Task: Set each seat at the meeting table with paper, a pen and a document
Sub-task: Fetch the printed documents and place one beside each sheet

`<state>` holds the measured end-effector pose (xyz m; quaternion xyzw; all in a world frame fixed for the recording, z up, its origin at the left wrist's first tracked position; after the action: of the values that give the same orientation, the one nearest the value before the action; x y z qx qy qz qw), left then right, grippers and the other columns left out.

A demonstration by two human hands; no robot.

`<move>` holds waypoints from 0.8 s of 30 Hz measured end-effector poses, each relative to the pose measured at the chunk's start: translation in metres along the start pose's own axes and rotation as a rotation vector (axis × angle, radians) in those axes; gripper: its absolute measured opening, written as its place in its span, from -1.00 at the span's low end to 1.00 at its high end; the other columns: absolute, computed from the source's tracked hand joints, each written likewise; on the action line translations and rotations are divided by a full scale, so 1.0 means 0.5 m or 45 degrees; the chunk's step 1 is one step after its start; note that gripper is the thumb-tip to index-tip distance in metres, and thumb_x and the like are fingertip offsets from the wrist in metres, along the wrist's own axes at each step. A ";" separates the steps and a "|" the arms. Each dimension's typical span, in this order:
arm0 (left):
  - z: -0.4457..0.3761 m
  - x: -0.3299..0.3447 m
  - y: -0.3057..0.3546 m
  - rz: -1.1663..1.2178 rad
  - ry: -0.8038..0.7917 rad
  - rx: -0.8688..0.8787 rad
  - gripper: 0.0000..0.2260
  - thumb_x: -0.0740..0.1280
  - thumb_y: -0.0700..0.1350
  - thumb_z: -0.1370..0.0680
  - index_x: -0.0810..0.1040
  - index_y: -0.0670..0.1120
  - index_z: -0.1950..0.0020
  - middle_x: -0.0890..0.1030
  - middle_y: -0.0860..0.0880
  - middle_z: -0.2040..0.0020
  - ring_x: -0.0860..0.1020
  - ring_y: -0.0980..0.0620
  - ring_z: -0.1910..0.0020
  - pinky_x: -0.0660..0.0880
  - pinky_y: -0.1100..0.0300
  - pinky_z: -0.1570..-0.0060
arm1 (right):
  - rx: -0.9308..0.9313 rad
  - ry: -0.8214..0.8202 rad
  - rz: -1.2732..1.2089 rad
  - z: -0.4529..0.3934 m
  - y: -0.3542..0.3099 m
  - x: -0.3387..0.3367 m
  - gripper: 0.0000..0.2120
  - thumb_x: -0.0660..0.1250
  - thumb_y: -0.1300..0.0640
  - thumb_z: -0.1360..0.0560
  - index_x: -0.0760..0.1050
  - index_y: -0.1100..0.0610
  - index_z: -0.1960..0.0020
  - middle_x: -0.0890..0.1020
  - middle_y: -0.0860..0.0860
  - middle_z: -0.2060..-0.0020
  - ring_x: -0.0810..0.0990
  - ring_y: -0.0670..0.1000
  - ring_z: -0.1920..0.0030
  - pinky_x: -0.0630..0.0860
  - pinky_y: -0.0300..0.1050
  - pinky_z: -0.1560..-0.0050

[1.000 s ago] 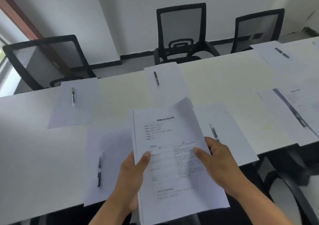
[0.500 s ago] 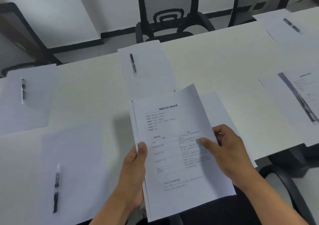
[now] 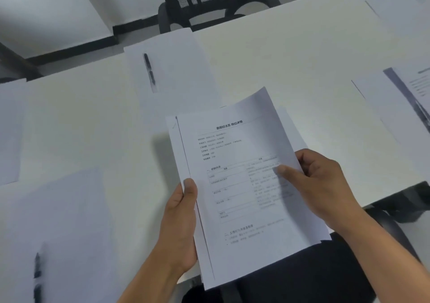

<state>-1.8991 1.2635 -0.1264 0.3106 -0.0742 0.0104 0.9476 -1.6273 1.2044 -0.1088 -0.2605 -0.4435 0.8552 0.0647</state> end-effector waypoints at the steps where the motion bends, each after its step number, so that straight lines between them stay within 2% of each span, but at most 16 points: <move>1: -0.002 0.004 -0.005 -0.009 -0.003 -0.009 -0.66 0.19 0.15 -0.76 0.68 0.12 -0.37 0.77 0.06 -0.25 0.76 -0.03 -0.20 0.61 -0.15 -0.28 | 0.001 0.006 0.000 0.000 0.006 -0.005 -0.88 0.53 0.01 -0.58 0.67 0.05 0.01 0.78 -0.03 0.13 0.76 0.22 0.07 0.72 0.30 -0.05; 4: -0.005 0.005 -0.009 -0.003 -0.006 -0.005 -0.66 0.20 0.17 -0.74 0.67 0.13 -0.38 0.76 0.06 -0.26 0.75 -0.06 -0.22 0.57 -0.25 -0.36 | -0.038 0.020 0.026 -0.001 0.010 -0.012 -0.85 0.54 -0.04 -0.57 0.68 0.03 0.03 0.77 0.04 0.12 0.73 0.26 0.07 0.71 0.31 0.00; 8: 0.001 0.022 -0.007 -0.002 -0.018 0.008 -0.67 0.18 0.14 -0.75 0.67 0.12 -0.37 0.77 0.04 -0.25 0.77 -0.06 -0.18 0.59 -0.20 -0.31 | -0.089 0.031 0.060 -0.004 0.020 -0.027 -0.70 0.52 -0.11 -0.57 0.63 0.13 0.05 0.72 0.13 0.15 0.66 0.28 0.15 0.65 0.25 0.14; 10: 0.007 0.029 -0.001 -0.009 -0.019 0.030 -0.66 0.19 0.14 -0.75 0.67 0.10 -0.36 0.78 0.02 -0.24 0.77 -0.08 -0.17 0.60 -0.17 -0.27 | -0.094 0.041 0.040 -0.007 0.026 -0.039 -0.62 0.52 -0.11 -0.57 0.57 0.21 0.09 0.66 0.11 0.27 0.51 0.12 0.34 0.53 0.04 0.33; 12: 0.009 0.032 0.005 -0.047 -0.010 0.052 -0.66 0.20 0.17 -0.73 0.67 0.10 -0.35 0.78 0.01 -0.22 0.78 -0.10 -0.15 0.61 -0.20 -0.26 | -0.080 0.065 0.010 -0.008 0.028 -0.049 -0.65 0.52 -0.04 -0.59 0.53 0.20 0.17 0.55 0.01 0.39 0.36 -0.07 0.42 0.36 -0.22 0.42; 13: 0.011 0.036 0.008 -0.070 -0.010 0.057 -0.66 0.20 0.18 -0.72 0.67 0.12 -0.35 0.78 0.02 -0.21 0.78 -0.11 -0.15 0.62 -0.22 -0.26 | -0.070 0.069 -0.005 -0.008 0.031 -0.055 -0.66 0.52 -0.01 -0.60 0.53 0.20 0.18 0.54 0.04 0.39 0.34 -0.09 0.43 0.33 -0.27 0.43; 15: 0.018 0.046 0.016 -0.078 -0.016 0.081 -0.65 0.20 0.21 -0.70 0.66 0.15 -0.36 0.78 0.06 -0.22 0.76 -0.08 -0.19 0.60 -0.21 -0.31 | -0.064 0.058 -0.021 -0.010 0.034 -0.064 -0.65 0.51 -0.01 -0.60 0.54 0.23 0.17 0.59 0.19 0.28 0.38 -0.04 0.39 0.36 -0.21 0.40; 19: 0.028 0.062 0.022 -0.026 -0.040 0.074 -0.55 0.29 0.28 -0.58 0.63 0.18 -0.42 0.73 0.11 -0.33 0.66 -0.06 -0.39 0.45 -0.25 -0.50 | -0.028 0.075 -0.046 -0.017 0.049 -0.092 -0.61 0.53 -0.03 -0.59 0.54 0.29 0.11 0.61 0.31 0.18 0.42 0.05 0.32 0.39 0.03 0.29; 21: 0.032 0.067 0.023 -0.026 -0.041 0.078 -0.55 0.28 0.25 -0.59 0.64 0.15 -0.42 0.74 0.07 -0.31 0.69 -0.07 -0.34 0.48 -0.27 -0.47 | -0.023 0.086 -0.035 -0.024 0.059 -0.108 -0.58 0.53 -0.05 -0.58 0.53 0.32 0.08 0.62 0.33 0.14 0.45 0.10 0.30 0.43 0.08 0.26; 24: 0.034 0.071 0.025 -0.028 -0.045 0.084 -0.61 0.23 0.20 -0.67 0.65 0.11 -0.40 0.76 0.05 -0.28 0.73 -0.05 -0.28 0.52 -0.23 -0.42 | -0.036 0.119 0.024 -0.035 0.071 -0.135 -0.58 0.52 -0.08 -0.59 0.55 0.29 0.07 0.68 0.29 0.11 0.56 0.35 0.24 0.54 0.18 0.26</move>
<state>-1.8671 1.2625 -0.1001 0.3426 -0.0873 -0.0031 0.9354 -1.5564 1.1724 -0.1189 -0.3052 -0.4494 0.8364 0.0735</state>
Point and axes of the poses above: each hand's wrist, its own z-axis away from the middle knuckle, its own x-axis out of the palm, y = z × x, the point moved 7 cm from there along -z, towards the middle knuckle
